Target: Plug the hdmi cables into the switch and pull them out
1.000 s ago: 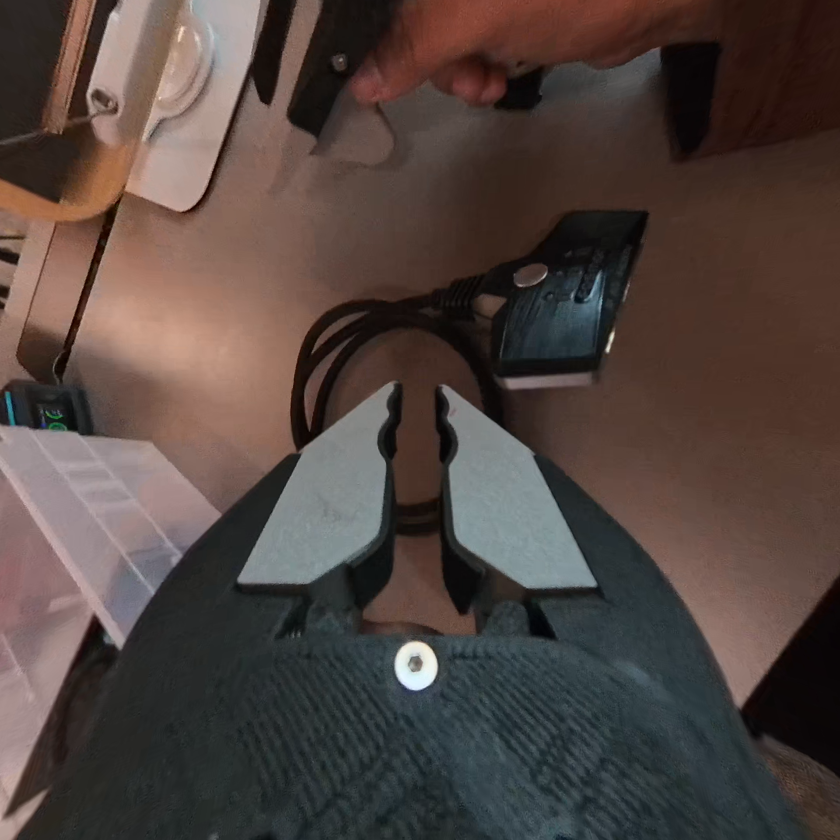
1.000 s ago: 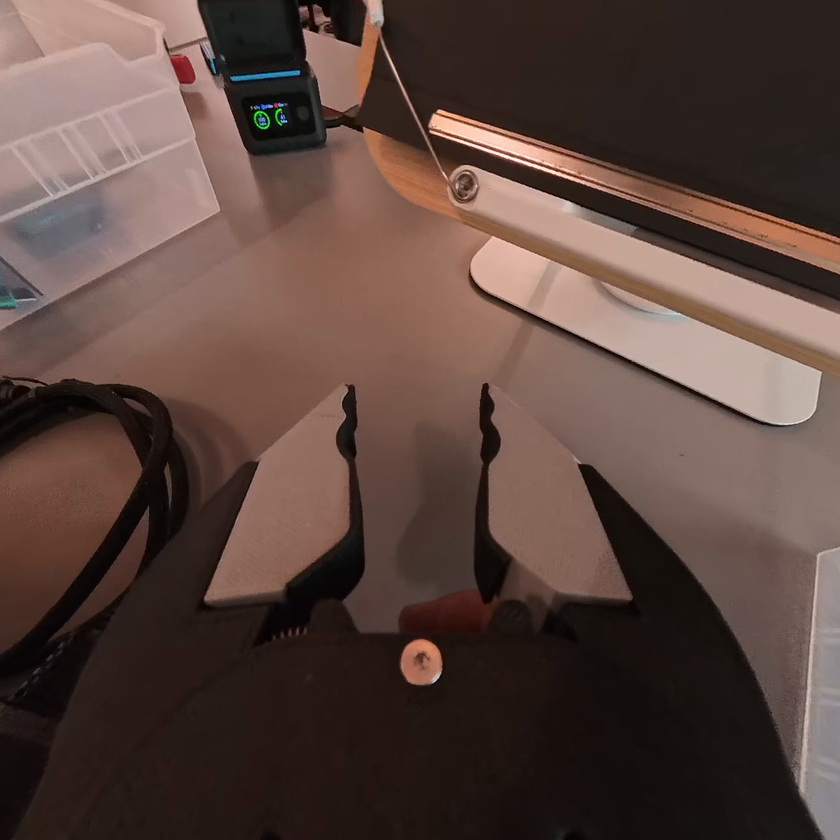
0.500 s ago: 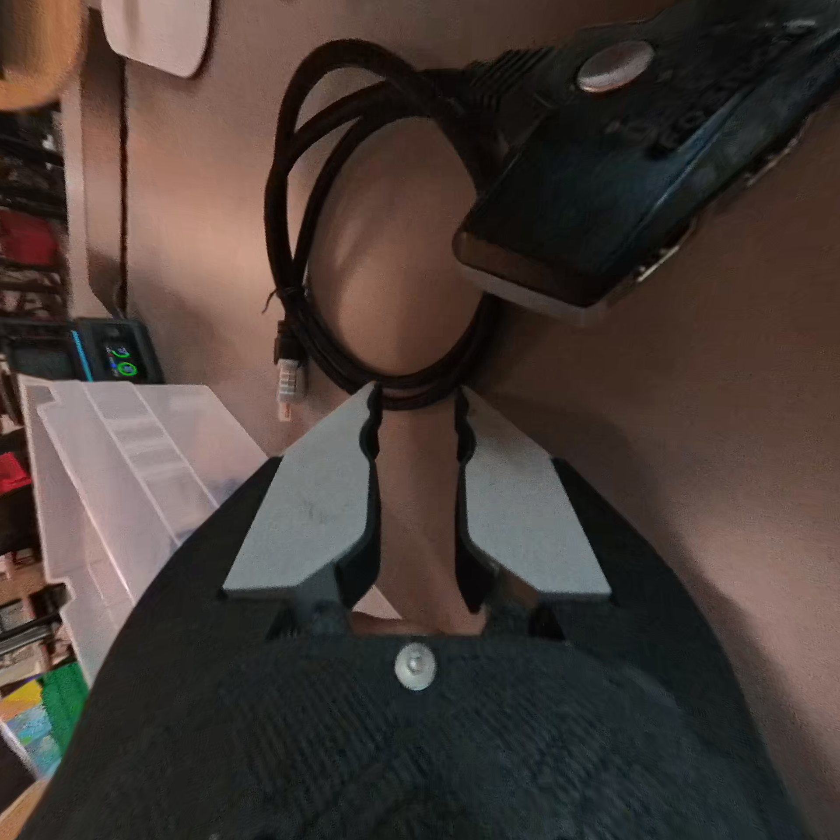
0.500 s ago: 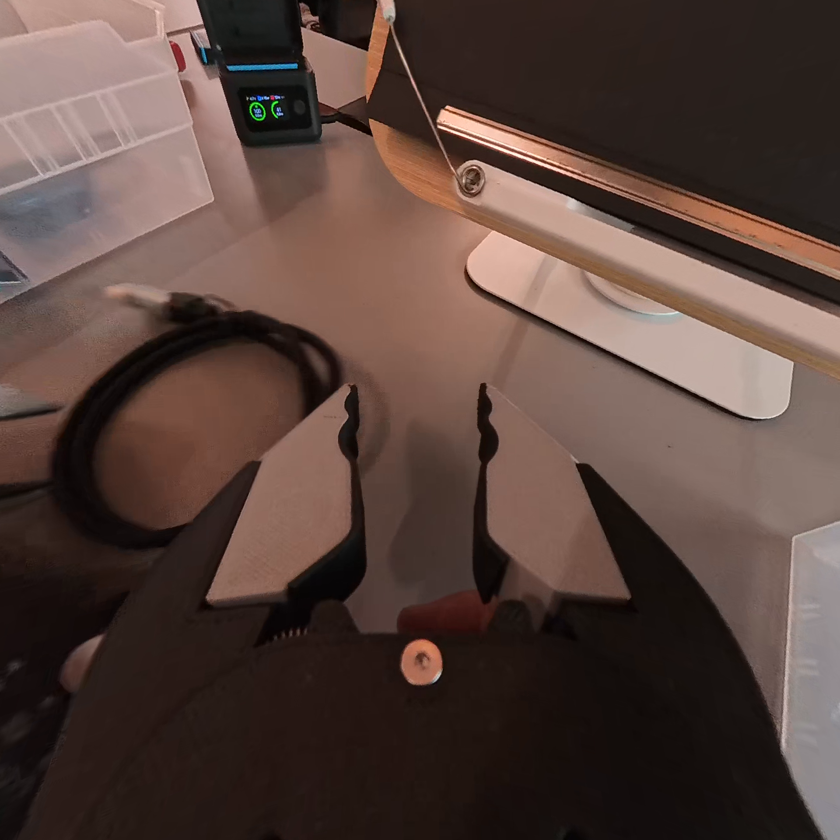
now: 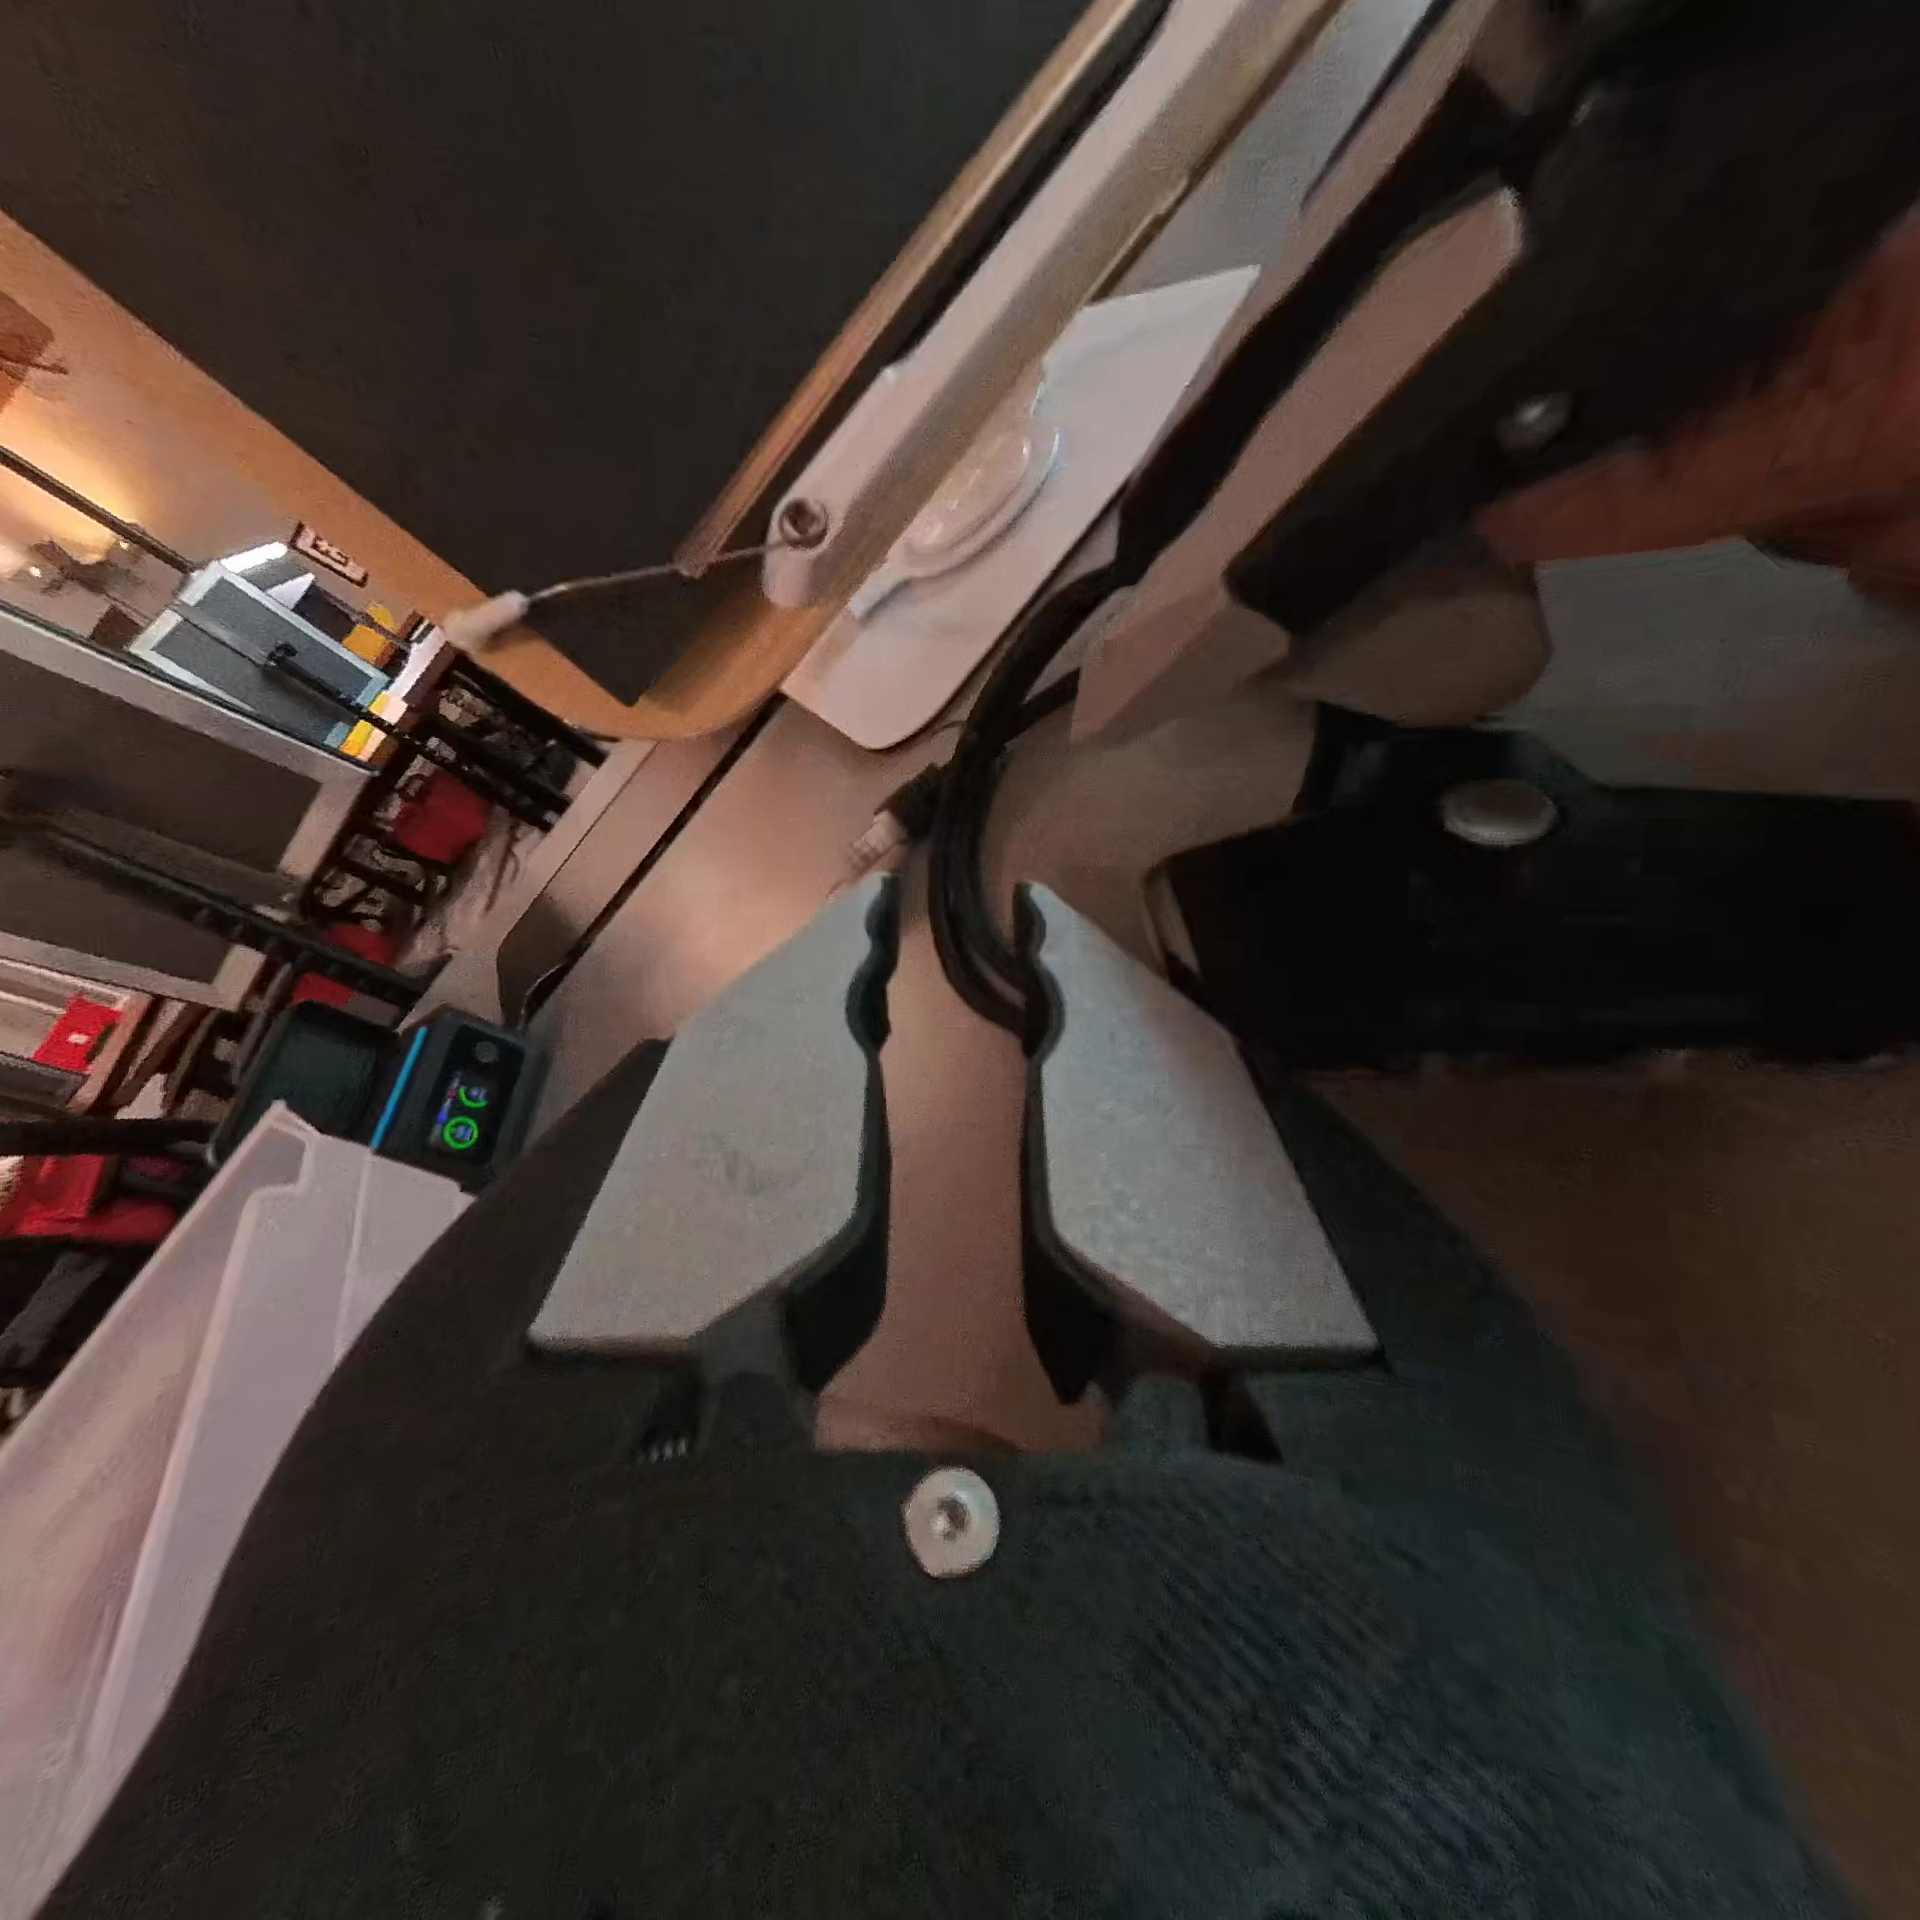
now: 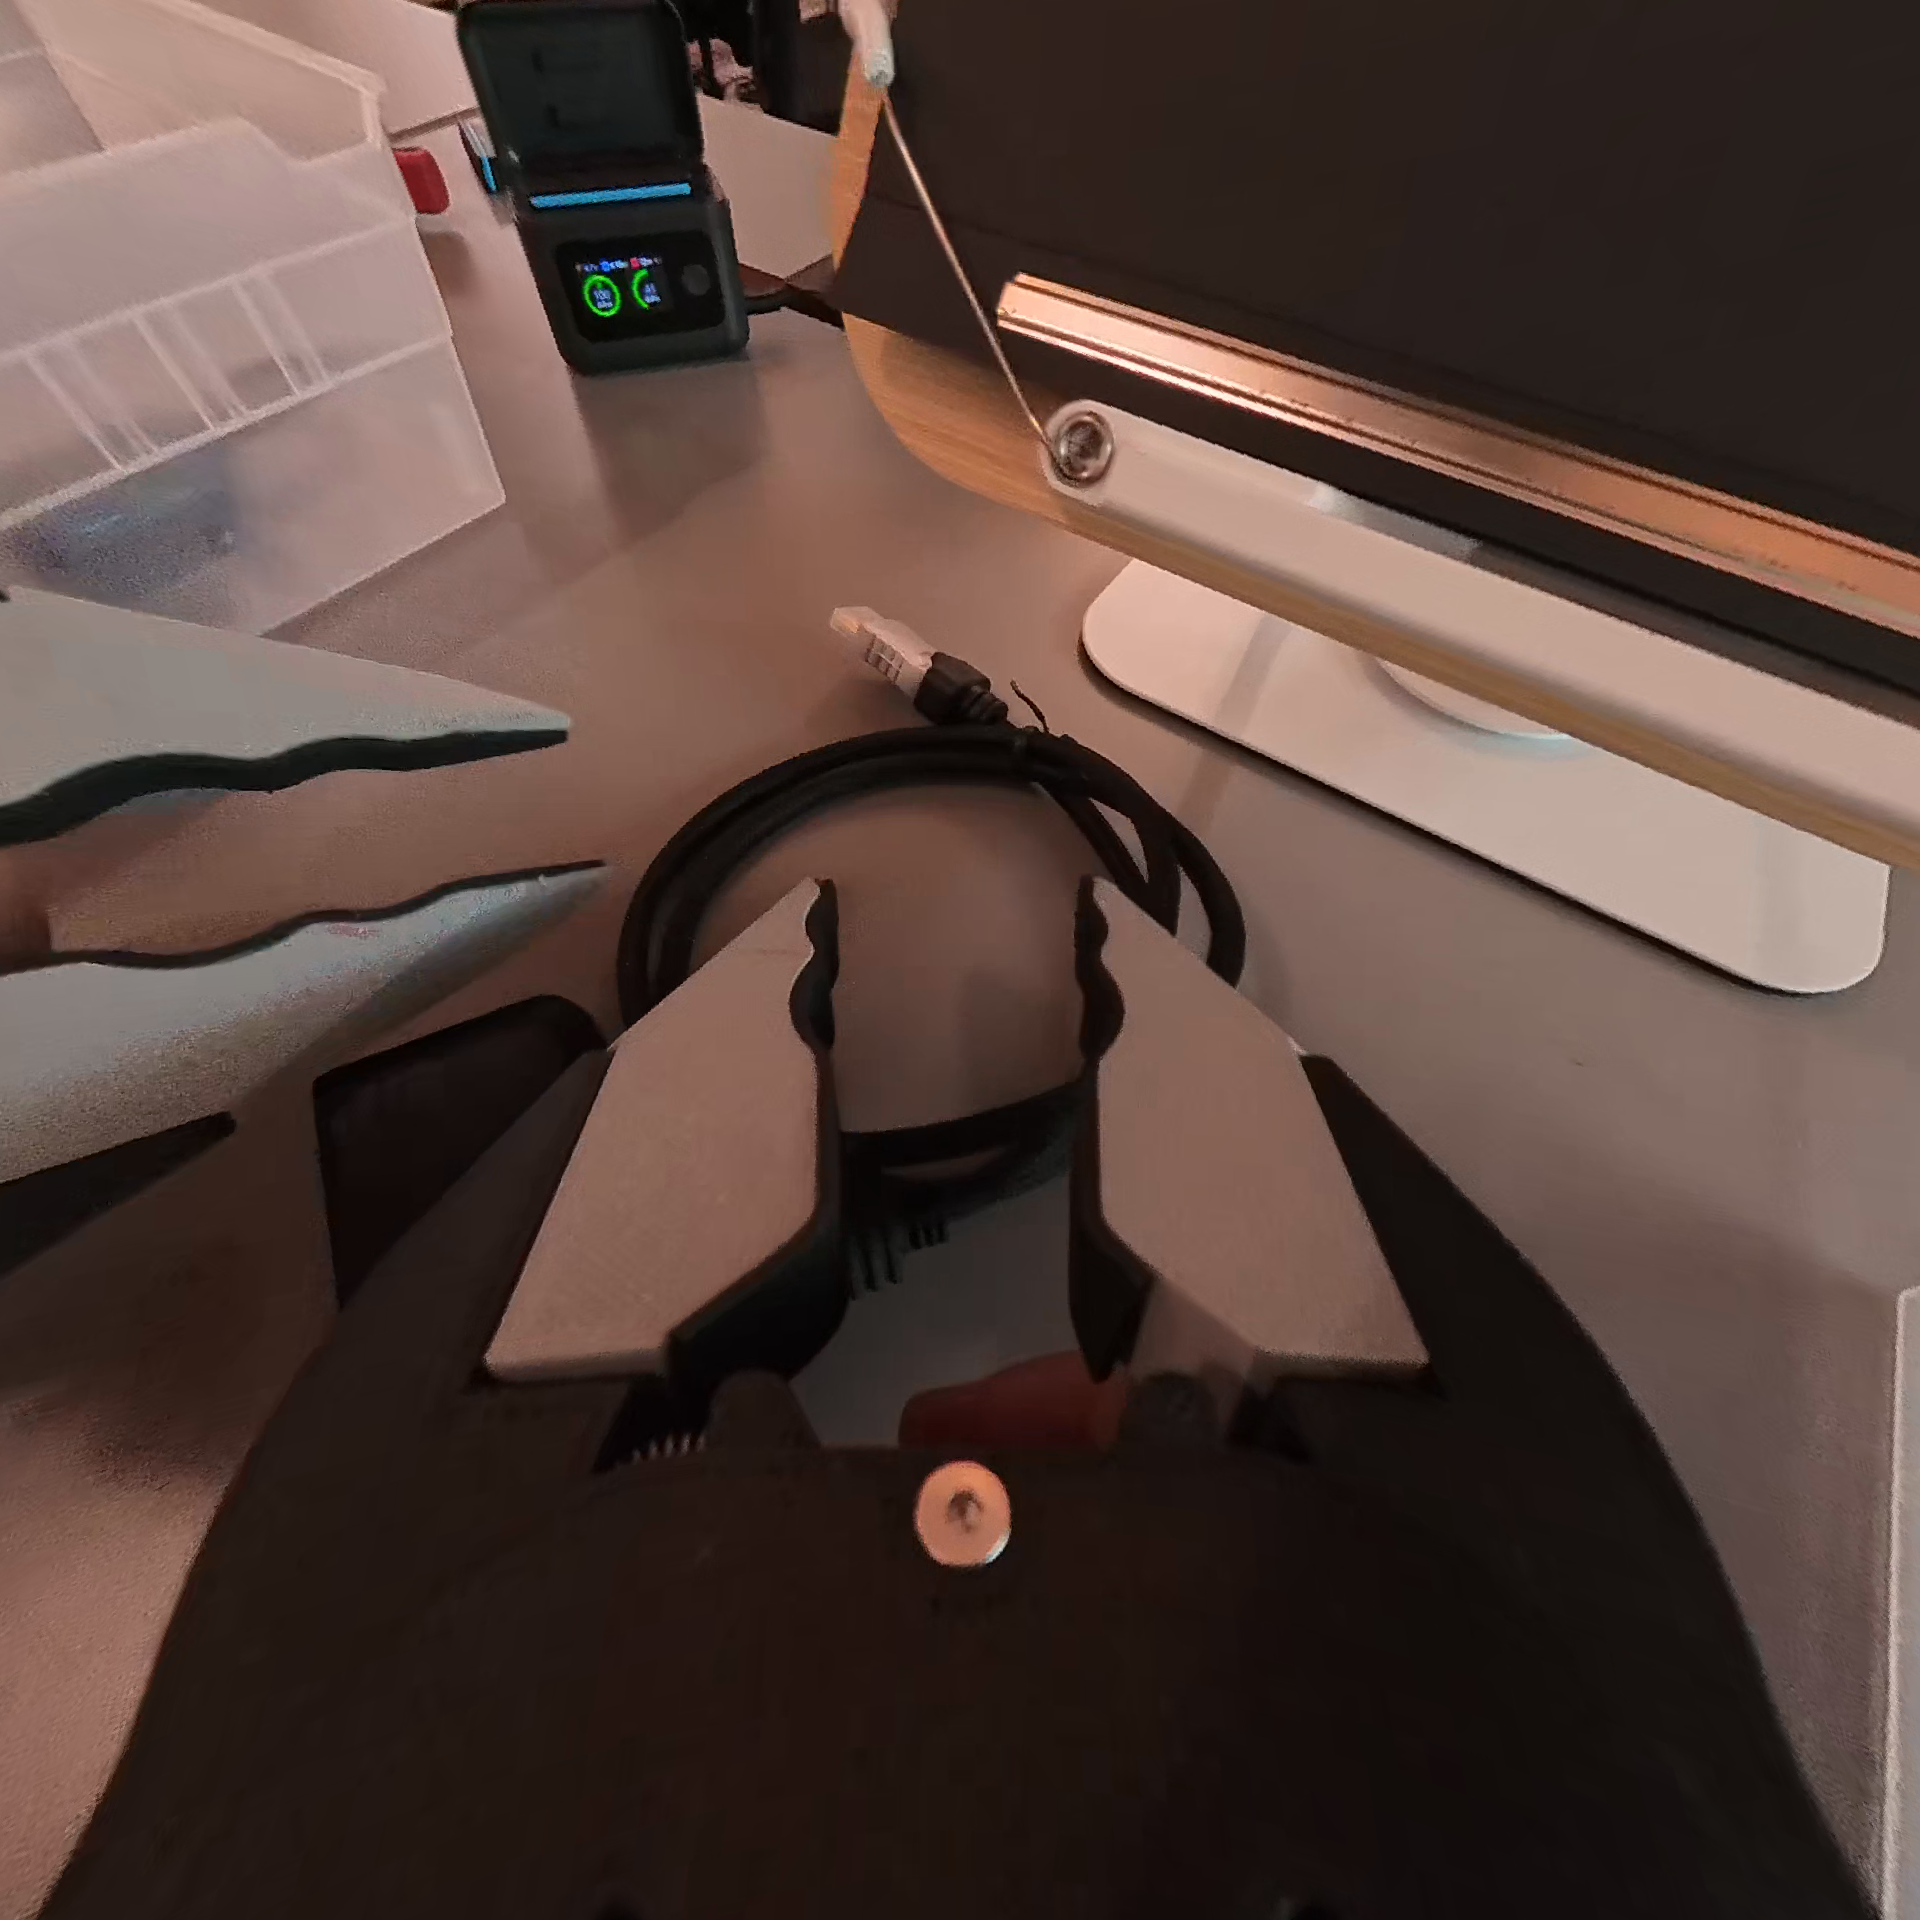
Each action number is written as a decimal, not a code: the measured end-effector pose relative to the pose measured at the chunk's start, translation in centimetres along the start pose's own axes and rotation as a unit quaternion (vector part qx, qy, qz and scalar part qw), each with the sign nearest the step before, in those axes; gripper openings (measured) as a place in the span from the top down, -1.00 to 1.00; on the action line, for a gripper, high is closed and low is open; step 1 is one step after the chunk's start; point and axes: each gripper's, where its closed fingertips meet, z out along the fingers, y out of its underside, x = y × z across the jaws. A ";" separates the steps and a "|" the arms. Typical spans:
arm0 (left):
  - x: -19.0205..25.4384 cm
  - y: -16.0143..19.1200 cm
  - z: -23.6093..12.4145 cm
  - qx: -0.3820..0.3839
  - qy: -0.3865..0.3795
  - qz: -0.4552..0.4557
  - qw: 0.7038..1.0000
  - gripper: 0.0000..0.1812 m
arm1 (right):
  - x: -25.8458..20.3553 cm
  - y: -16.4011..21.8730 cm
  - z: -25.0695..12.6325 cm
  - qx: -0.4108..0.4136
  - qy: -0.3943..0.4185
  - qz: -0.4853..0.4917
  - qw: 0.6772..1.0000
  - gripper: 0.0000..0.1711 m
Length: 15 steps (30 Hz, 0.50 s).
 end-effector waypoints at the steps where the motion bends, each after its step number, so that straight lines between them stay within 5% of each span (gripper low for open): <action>1: -0.2 0.4 0.0 -0.008 -0.007 0.008 1.000 0.79 | -0.1 -0.1 0.0 0.002 0.004 -0.006 1.000 0.50; 10: -3.1 -0.7 -1.8 0.024 -0.047 -0.089 0.995 0.67 | 0.5 -0.7 -1.3 0.042 0.024 0.003 0.999 0.42; 15: -1.1 -2.5 -6.3 0.058 0.020 -0.157 0.986 0.66 | 0.5 -0.7 -1.7 0.048 0.018 0.014 0.999 0.42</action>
